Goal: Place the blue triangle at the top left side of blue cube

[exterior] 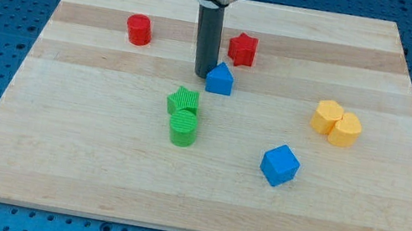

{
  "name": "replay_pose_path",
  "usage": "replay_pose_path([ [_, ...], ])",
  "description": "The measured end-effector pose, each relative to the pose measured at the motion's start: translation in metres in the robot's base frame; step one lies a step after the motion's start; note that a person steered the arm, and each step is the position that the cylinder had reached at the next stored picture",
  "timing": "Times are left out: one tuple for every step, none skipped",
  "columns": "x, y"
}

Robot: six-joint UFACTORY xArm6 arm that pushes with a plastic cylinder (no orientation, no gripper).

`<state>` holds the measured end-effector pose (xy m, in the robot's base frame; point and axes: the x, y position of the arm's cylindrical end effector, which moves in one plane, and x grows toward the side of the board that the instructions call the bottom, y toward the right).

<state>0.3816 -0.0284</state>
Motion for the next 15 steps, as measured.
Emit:
replay_pose_path([
  [-0.001,0.011],
  [-0.001,0.024],
  [-0.001,0.041],
  [-0.001,0.053],
  [-0.001,0.056],
  [0.0,0.056],
  [0.006,0.055],
  [0.011,0.055],
  [0.014,0.055],
  [0.02,0.055],
  [0.028,0.05],
  [0.036,0.048],
  [0.041,0.048],
  [0.048,0.048],
  [0.056,0.048],
])
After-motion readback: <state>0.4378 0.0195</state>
